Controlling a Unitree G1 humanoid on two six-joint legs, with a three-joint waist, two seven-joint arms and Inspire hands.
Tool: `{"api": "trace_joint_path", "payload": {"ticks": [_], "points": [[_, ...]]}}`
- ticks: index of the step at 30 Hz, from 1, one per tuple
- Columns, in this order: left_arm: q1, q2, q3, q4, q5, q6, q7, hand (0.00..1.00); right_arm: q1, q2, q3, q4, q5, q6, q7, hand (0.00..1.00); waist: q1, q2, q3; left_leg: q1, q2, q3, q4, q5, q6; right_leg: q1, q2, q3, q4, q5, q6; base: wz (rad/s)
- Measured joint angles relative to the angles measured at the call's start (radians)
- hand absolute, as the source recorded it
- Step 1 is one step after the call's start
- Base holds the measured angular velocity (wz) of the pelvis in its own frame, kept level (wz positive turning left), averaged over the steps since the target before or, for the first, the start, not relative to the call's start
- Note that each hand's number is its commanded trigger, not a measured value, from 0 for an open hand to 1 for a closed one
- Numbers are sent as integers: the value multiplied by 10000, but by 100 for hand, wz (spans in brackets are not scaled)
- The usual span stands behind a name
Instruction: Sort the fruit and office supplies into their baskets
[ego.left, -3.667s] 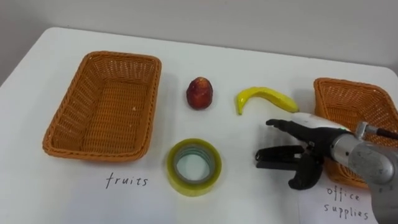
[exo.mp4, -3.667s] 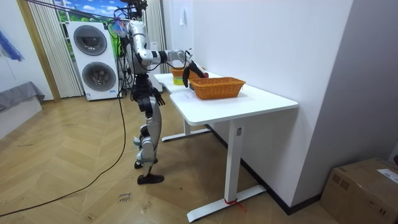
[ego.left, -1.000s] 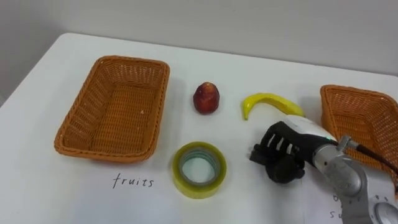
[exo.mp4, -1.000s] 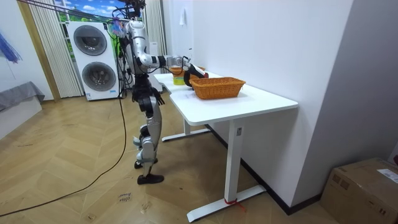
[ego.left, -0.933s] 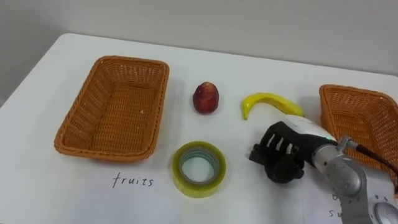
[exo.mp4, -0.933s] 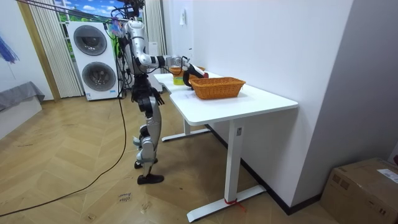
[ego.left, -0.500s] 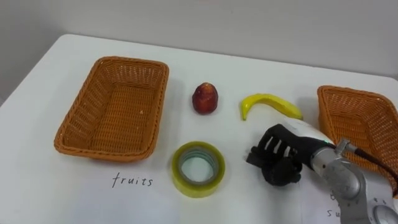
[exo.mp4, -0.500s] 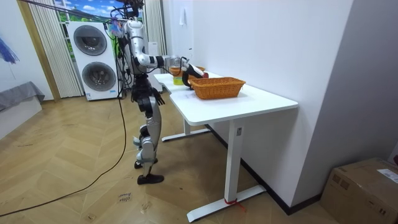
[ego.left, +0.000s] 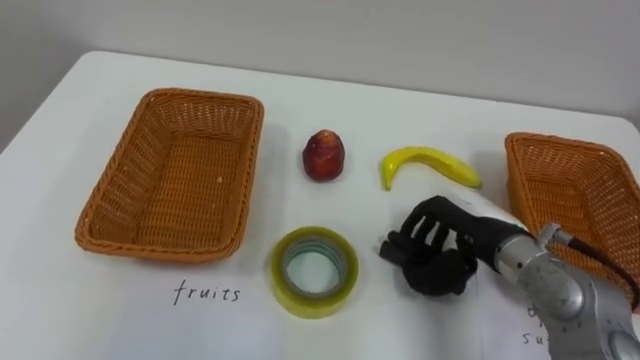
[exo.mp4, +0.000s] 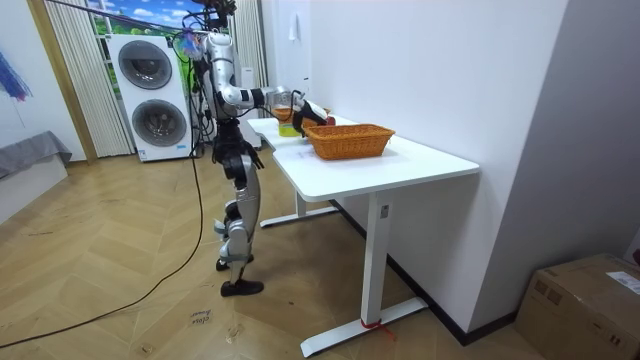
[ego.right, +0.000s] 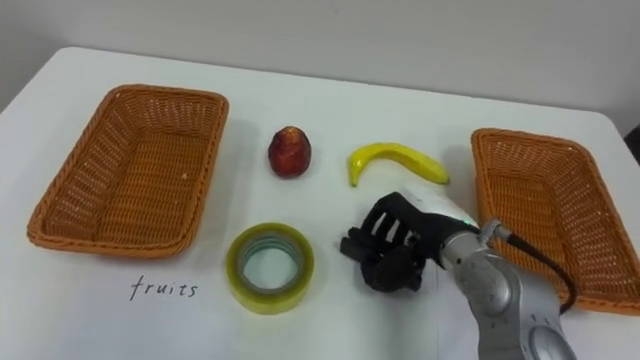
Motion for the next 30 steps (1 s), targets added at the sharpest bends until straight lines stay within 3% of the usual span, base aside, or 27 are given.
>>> {"api": "trace_joint_path", "payload": {"ticks": [2, 9, 18, 23, 30], "points": [[26, -10, 94, 0, 1, -39, -27, 0, -3, -5, -360, -346, 290, -325, -319, 100, -5, 82, -33, 27, 2, -10, 5, 1, 0, 12, -2, 14, -7, 0, 0, 0], [28, -285, 624, 9, 22, -70, -256, 0, -10, -9, -903, -910, 647, -468, -743, 100, -2, 263, -56, 138, 1, 12, -71, 7, 0, 17, -1, 24, -32, 0, 1, -2], [65, -315, 639, 11, 15, -70, -320, 0, -576, -7, -1553, -1159, 1195, -470, -1596, 100, -245, 134, -116, 209, -1, 21, -57, 41, -4, 82, -5, 59, -2, 1, 1, 0], [142, -324, 878, 184, -1, -86, -289, 0, -568, -5, -1917, -1482, 1721, -543, -2120, 100, -291, 78, -63, 329, -10, 37, -64, 41, -2, 192, -4, 117, 2, 0, 1, 0], [251, -322, 1056, 184, -1, -86, -261, 0, -574, -10, -2453, -1583, 2127, -724, -3135, 100, -493, 45, -87, 280, -25, 46, -99, 42, 3, 191, 0, 129, -24, -1, 3, 0]]}}
